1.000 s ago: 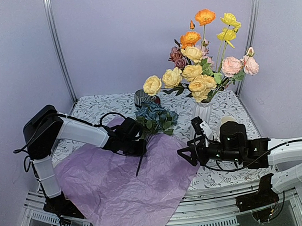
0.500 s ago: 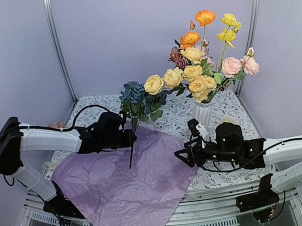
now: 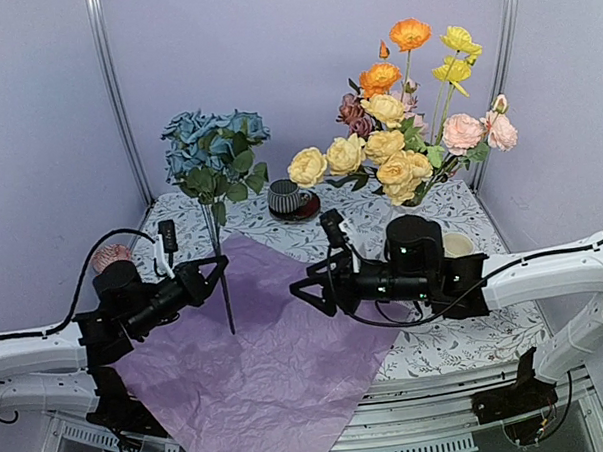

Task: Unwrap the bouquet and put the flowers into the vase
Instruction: Pick up the fake flower from the flattened wrapping paper, then pass from the left arm to the right

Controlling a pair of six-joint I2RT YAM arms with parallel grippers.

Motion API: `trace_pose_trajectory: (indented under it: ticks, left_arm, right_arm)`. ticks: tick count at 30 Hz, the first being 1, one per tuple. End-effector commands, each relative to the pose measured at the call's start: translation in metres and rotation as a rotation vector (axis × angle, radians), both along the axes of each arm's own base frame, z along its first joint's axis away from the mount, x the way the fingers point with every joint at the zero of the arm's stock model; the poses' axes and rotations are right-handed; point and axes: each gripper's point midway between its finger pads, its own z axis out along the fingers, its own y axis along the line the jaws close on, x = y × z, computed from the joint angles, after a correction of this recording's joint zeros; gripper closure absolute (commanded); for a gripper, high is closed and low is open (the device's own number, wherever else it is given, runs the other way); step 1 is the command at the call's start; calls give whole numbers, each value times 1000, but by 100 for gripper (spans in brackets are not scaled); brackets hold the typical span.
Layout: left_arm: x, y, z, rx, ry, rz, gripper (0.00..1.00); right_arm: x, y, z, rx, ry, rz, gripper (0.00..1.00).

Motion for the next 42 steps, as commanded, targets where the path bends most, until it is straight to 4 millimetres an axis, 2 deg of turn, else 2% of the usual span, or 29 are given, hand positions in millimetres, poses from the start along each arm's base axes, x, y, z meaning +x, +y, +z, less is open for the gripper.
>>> trace_pose_trajectory:
  ticks: [1, 2, 6, 7, 12, 14, 19, 26, 37, 42]
  left_arm:
    - [-33, 8, 51, -163, -224, -104, 100]
    - [-40, 11, 56, -182, -250, -118, 100]
    - [-69, 22, 75, -243, -381, -183, 100]
    - [-75, 24, 79, -249, -408, -199, 100]
    - [-98, 25, 86, -253, -491, -282, 100]
    - [-104, 23, 87, -250, -506, -313, 100]
    - [-109, 16, 84, -229, -503, -363, 100]
    - [-111, 12, 80, -215, -497, -387, 100]
    - [-116, 8, 76, -215, -498, -423, 100]
    - [-116, 8, 72, -211, -489, -424, 100]
  right_arm:
    - [-20, 57, 38, 129, -19, 117, 32]
    - [-22, 71, 49, 155, -25, 128, 32]
    - [-24, 111, 65, 197, -40, 158, 32]
    - [-24, 119, 75, 220, -58, 163, 32]
    - [-17, 145, 96, 285, -103, 174, 30]
    - [-16, 156, 97, 293, -113, 189, 30]
    - [-20, 173, 109, 326, -142, 245, 31]
    - [-25, 179, 118, 346, -166, 288, 43]
    - [-31, 174, 129, 363, -178, 313, 63]
    - [-34, 168, 137, 374, -179, 320, 79]
